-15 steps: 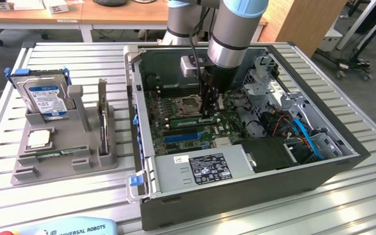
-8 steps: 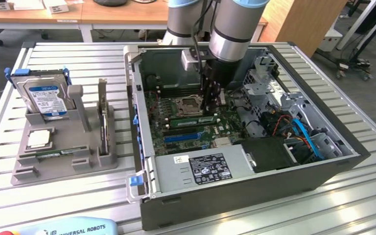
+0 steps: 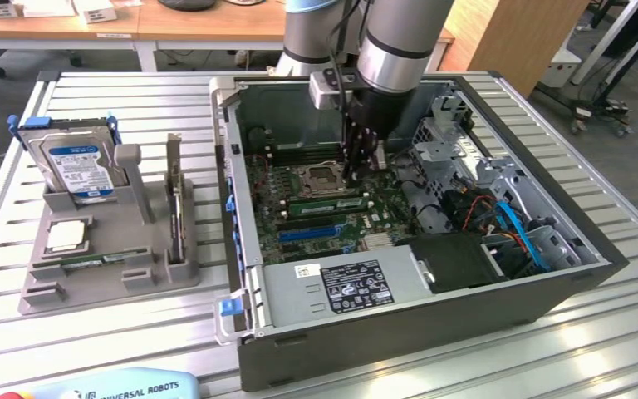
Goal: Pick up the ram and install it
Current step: 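Insert the ram into the slot, then press down the ram until it locks into place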
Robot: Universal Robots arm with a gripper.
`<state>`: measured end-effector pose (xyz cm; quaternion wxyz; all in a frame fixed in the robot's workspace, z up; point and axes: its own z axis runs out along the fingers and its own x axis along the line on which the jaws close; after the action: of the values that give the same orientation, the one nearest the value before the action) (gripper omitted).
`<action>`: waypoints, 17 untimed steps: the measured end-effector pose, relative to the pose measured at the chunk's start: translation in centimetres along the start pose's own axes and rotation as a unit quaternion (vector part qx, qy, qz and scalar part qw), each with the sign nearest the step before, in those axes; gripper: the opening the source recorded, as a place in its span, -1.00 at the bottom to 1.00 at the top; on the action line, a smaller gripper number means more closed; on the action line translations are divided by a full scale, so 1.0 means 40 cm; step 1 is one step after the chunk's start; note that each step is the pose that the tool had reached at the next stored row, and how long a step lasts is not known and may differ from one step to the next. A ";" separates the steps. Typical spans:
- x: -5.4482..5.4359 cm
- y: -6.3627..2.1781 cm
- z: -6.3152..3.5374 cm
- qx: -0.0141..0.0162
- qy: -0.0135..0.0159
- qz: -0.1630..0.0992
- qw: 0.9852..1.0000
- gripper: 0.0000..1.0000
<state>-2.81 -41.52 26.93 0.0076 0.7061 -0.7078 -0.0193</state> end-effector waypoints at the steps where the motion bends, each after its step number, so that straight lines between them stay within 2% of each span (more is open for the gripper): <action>1: 0.000 0.000 -0.003 0.000 0.000 0.000 1.000 -0.50; 17: 0.000 0.000 -0.007 0.000 0.000 0.000 1.000 -0.50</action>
<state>-2.81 -41.52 27.19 0.0075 0.7061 -0.7078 -0.0194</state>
